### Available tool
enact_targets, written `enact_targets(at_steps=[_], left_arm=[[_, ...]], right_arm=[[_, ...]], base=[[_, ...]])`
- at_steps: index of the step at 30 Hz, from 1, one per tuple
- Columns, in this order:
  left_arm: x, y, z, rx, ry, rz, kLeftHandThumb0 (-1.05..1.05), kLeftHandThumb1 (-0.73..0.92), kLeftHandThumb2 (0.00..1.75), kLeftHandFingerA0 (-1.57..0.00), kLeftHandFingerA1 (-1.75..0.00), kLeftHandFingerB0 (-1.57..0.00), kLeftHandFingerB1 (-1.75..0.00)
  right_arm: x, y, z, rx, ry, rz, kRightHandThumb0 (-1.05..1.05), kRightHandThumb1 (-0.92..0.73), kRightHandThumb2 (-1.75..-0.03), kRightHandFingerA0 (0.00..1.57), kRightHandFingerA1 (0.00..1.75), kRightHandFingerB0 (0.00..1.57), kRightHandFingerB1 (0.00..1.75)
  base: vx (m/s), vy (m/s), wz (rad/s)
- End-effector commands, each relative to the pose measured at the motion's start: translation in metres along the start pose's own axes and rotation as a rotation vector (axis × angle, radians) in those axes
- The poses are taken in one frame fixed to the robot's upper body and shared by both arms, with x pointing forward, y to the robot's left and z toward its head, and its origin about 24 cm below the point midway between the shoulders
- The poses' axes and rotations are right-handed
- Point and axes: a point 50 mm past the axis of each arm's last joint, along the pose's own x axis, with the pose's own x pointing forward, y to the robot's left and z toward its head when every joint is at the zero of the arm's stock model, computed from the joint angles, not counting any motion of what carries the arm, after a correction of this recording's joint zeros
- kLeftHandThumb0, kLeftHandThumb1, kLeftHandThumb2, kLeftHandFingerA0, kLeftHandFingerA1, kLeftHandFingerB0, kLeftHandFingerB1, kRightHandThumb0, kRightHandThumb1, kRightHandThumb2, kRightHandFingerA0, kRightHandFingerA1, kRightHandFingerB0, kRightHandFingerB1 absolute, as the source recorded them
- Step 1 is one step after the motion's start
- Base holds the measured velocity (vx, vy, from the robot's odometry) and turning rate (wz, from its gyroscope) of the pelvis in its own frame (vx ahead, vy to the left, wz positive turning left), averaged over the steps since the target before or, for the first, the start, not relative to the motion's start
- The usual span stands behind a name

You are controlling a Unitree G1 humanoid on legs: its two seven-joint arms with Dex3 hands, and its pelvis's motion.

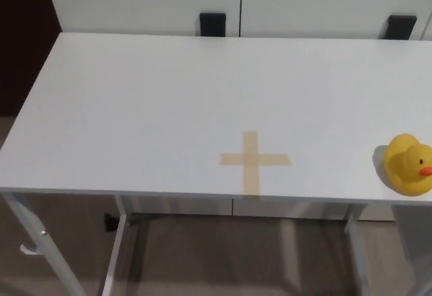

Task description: The robot uses its right hand to push the yellow duck toy to the center of the white desk.

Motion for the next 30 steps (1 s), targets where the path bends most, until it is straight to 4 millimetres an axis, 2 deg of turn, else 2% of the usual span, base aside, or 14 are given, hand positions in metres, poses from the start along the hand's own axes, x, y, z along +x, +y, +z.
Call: enact_targets(at_steps=[1,2,7,8,18,19,20,22,23,24,27,28,29,30], left_arm=[[0.000,0.004,0.003,0.010,-0.042,0.011,0.07,-0.51,1.50,-1.38,-0.98,-1.44,-0.84],[0.000,0.003,0.004,0.015,-0.042,0.011,0.02,-0.46,1.40,-1.37,-0.91,-1.51,-0.89],[-0.001,0.001,-0.001,0.006,-0.033,0.009,-0.04,-0.34,1.33,-1.44,-0.92,-1.53,-0.93],[-0.001,0.001,-0.001,0.003,-0.028,0.009,0.01,-0.42,1.44,-1.49,-0.93,-1.52,-0.85],[-0.001,0.001,-0.001,0.017,-0.034,0.011,0.06,-0.51,1.43,-1.51,-0.88,-1.52,-0.79],[-0.001,0.001,-0.001,0.011,-0.036,0.011,0.06,-0.45,1.48,-1.45,-0.93,-1.49,-0.83],[-0.001,0.002,-0.001,0.011,-0.032,0.011,0.08,-0.37,1.45,-1.41,-0.95,-1.51,-0.87],[-0.001,0.002,-0.002,0.013,-0.028,0.011,0.08,-0.37,1.45,-1.41,-0.95,-1.51,-0.87],[-0.001,0.002,-0.002,0.007,-0.029,0.011,0.14,-0.47,1.45,-1.36,-0.95,-1.54,-0.86],[-0.001,0.003,0.000,0.018,-0.033,0.009,0.03,-0.32,1.26,-1.38,-1.00,-1.48,-0.95],[0.000,0.003,0.003,0.036,-0.035,0.008,0.07,-0.57,1.49,-1.42,-0.94,-1.47,-0.83],[0.000,0.003,0.003,0.032,-0.034,0.008,0.09,-0.30,1.32,-1.40,-1.01,-1.38,-0.93],[0.000,0.003,0.003,0.033,-0.033,0.011,0.05,-0.46,1.48,-1.49,-0.88,-1.49,-0.80],[0.000,0.002,0.003,0.034,-0.033,0.013,0.05,-0.46,1.48,-1.49,-0.88,-1.49,-0.80]], right_arm=[[0.000,-0.012,0.011,0.098,-0.093,-0.066,-0.27,-0.39,-0.90,0.88,0.68,0.61,0.64],[0.001,-0.021,0.021,0.208,-0.156,-0.069,-0.61,-0.63,-0.59,0.33,0.85,0.25,0.69],[0.001,-0.037,0.045,0.205,-0.257,-0.084,-0.75,-0.70,-0.61,0.15,0.90,0.09,0.76],[0.002,-0.043,0.059,0.214,-0.306,-0.084,-0.88,-0.77,-0.65,0.00,0.84,0.00,0.47],[-0.009,-0.058,0.182,0.257,-0.712,-0.099,-0.92,-0.90,-0.67,0.00,0.61,0.00,0.51],[-0.010,-0.045,0.201,0.275,-0.768,-0.072,-0.93,-0.69,-1.11,0.04,0.62,0.06,0.57],[-0.012,-0.033,0.215,0.291,-0.827,-0.035,-0.94,-0.88,-0.67,0.14,0.61,0.12,0.50],[-0.014,-0.025,0.221,0.303,-0.868,-0.003,-0.94,-0.88,-0.67,0.14,0.61,0.12,0.50],[-0.016,-0.020,0.225,0.290,-0.884,0.008,-0.89,-0.88,-0.67,0.15,0.52,0.10,0.43],[-0.018,-0.007,0.238,0.255,-0.893,0.050,-0.74,-0.72,-1.12,0.03,0.42,0.02,0.33],[-0.023,0.013,0.254,0.212,-0.913,0.106,-0.71,-0.73,-1.11,0.04,0.40,0.04,0.31],[-0.023,0.018,0.257,0.191,-0.915,0.110,-0.72,-0.92,-0.74,0.11,0.25,0.10,0.22],[-0.023,0.033,0.265,0.154,-0.914,0.136,-0.68,-0.76,-1.13,0.03,0.40,0.05,0.37],[-0.024,0.044,0.271,0.127,-0.912,0.154,-0.68,-0.76,-1.13,0.03,0.40,0.05,0.37]], base=[[0.00,0.000,0.00],[0.00,0.000,0.00],[0.00,0.000,0.00],[0.00,0.000,0.00],[0.00,0.000,0.01],[0.00,0.000,0.00],[0.00,0.000,0.00],[0.00,0.000,0.00],[0.00,0.000,0.00],[0.00,0.000,0.00],[0.00,0.000,0.00],[0.00,0.000,0.00],[0.00,0.000,0.00],[0.00,0.000,0.00]])
